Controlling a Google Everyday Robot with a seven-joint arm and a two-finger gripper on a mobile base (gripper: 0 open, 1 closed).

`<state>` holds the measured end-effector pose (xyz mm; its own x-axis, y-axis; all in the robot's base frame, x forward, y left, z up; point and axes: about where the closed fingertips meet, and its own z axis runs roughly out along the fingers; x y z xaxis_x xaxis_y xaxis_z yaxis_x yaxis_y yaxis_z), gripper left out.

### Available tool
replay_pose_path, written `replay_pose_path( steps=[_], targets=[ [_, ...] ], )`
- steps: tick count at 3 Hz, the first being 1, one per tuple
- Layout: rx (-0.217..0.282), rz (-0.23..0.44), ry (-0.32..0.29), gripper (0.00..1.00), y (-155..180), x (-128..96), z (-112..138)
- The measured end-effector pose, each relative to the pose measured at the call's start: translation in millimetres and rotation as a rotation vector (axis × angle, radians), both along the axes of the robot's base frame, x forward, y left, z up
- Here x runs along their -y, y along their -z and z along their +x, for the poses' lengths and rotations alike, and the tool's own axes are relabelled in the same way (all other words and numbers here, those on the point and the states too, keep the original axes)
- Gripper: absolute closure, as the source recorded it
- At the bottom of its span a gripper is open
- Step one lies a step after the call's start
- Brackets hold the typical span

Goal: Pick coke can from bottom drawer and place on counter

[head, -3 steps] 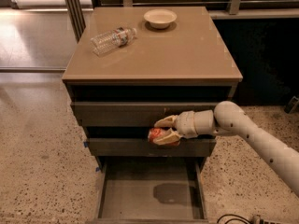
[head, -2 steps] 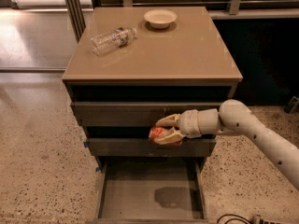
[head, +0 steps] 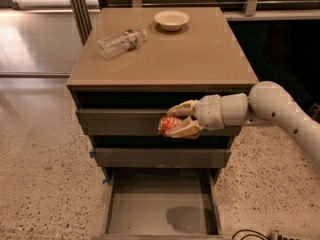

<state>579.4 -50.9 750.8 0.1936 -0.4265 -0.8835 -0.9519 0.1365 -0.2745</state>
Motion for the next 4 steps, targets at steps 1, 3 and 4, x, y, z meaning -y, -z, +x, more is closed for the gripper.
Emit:
replay_pose_path(
  steps=[1, 3, 4],
  targets=[
    [0.097, 0.000, -0.006, 1.00, -50.5, 7.8, 34.8],
    [0.148, -0.004, -0.093, 1.00, -112.7, -10.4, 37.8],
    [0.232, -0.009, -0.182, 1.00, -173.6, -28.8, 43.6]
  ],
)
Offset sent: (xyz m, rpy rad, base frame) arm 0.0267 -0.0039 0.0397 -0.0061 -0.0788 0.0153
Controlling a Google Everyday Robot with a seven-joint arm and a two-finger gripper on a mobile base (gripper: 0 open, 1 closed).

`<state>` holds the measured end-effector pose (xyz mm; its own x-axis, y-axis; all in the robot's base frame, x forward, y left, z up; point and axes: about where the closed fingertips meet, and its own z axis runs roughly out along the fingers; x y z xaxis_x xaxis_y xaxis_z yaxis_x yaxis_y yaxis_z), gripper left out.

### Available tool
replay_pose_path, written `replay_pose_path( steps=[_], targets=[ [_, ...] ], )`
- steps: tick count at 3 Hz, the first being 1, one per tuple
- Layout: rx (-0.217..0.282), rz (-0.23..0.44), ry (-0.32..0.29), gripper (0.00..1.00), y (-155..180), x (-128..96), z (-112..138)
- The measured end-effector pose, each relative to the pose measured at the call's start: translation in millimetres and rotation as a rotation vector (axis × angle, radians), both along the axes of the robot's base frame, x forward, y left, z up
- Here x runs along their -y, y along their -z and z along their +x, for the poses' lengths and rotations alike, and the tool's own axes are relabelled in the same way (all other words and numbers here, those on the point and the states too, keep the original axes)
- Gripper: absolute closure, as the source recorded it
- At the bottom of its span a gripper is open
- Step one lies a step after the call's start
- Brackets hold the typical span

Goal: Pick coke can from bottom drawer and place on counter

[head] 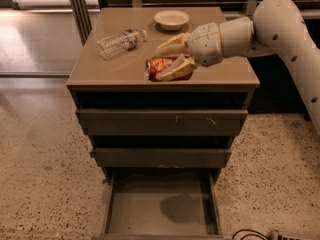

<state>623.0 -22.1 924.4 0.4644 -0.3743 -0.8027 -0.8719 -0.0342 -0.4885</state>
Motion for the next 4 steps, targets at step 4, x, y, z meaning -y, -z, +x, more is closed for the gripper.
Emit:
replay_pose_path(
  steps=[4],
  targets=[
    [-0.017, -0.087, 0.136, 1.00, 50.7, 40.0, 138.3]
  ],
)
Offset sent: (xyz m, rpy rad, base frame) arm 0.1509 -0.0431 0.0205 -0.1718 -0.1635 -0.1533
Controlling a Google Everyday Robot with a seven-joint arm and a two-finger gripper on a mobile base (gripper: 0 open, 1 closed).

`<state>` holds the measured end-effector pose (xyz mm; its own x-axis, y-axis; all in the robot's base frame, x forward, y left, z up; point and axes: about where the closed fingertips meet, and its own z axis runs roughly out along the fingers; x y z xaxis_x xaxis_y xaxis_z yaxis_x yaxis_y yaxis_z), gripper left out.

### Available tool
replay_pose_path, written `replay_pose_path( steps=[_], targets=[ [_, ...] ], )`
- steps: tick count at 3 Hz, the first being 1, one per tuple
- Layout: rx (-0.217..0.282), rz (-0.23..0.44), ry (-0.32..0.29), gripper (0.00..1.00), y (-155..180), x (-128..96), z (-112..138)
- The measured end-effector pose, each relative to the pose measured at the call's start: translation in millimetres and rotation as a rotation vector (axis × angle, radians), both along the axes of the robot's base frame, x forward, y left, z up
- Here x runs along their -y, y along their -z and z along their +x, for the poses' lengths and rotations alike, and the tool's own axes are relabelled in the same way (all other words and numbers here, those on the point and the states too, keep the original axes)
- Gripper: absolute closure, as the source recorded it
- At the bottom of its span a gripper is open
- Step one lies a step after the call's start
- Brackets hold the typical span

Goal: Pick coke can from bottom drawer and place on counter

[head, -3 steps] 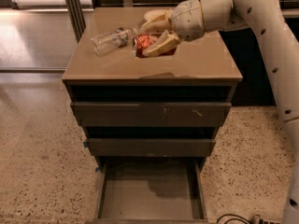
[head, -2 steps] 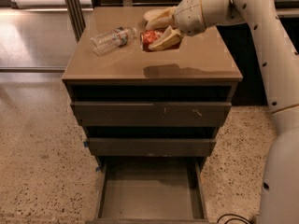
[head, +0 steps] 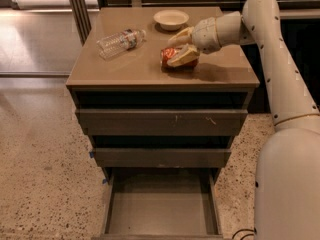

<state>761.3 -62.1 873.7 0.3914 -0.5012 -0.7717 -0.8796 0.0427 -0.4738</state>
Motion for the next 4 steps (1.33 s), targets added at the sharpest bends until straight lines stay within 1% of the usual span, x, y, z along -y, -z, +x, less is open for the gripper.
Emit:
replay_pose_path(
  steps=[1, 4],
  targets=[
    [-0.032, 0.004, -0.003, 0.90, 15.7, -0.9, 1.7],
    [-0.032, 0.004, -0.003, 0.19, 15.8, -1.0, 1.7]
  ],
)
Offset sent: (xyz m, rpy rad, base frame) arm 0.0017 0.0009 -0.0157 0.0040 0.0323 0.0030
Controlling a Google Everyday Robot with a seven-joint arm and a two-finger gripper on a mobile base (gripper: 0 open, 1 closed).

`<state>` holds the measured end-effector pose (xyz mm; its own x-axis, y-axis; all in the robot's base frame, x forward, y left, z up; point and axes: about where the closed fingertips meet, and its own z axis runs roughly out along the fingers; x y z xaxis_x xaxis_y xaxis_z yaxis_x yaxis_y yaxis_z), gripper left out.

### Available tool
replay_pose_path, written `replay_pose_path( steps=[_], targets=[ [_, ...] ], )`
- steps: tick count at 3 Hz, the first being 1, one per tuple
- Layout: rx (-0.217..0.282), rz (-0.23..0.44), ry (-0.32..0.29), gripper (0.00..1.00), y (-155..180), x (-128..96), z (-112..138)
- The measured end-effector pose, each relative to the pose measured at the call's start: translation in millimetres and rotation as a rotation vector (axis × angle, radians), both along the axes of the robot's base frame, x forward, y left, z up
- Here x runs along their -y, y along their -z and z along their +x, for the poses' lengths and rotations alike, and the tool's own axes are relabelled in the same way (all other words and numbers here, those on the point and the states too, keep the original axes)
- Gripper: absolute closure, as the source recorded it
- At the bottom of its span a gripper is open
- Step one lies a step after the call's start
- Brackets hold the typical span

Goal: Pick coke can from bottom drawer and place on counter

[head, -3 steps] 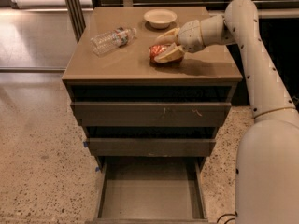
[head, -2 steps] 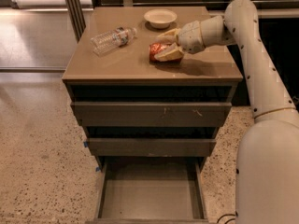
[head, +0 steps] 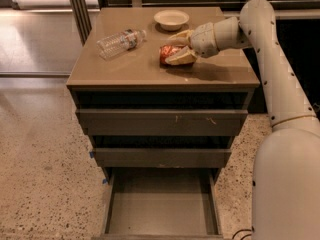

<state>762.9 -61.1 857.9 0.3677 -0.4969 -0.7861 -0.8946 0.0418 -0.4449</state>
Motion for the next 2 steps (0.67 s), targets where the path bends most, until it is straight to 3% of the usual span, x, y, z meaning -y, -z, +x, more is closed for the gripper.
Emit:
replay_pose_path(
  steps=[1, 2],
  targets=[
    [0.000, 0.000, 0.000, 0.00, 0.0, 0.0, 0.0],
    [0.000, 0.000, 0.000, 0.00, 0.0, -0.1, 0.0]
  ],
)
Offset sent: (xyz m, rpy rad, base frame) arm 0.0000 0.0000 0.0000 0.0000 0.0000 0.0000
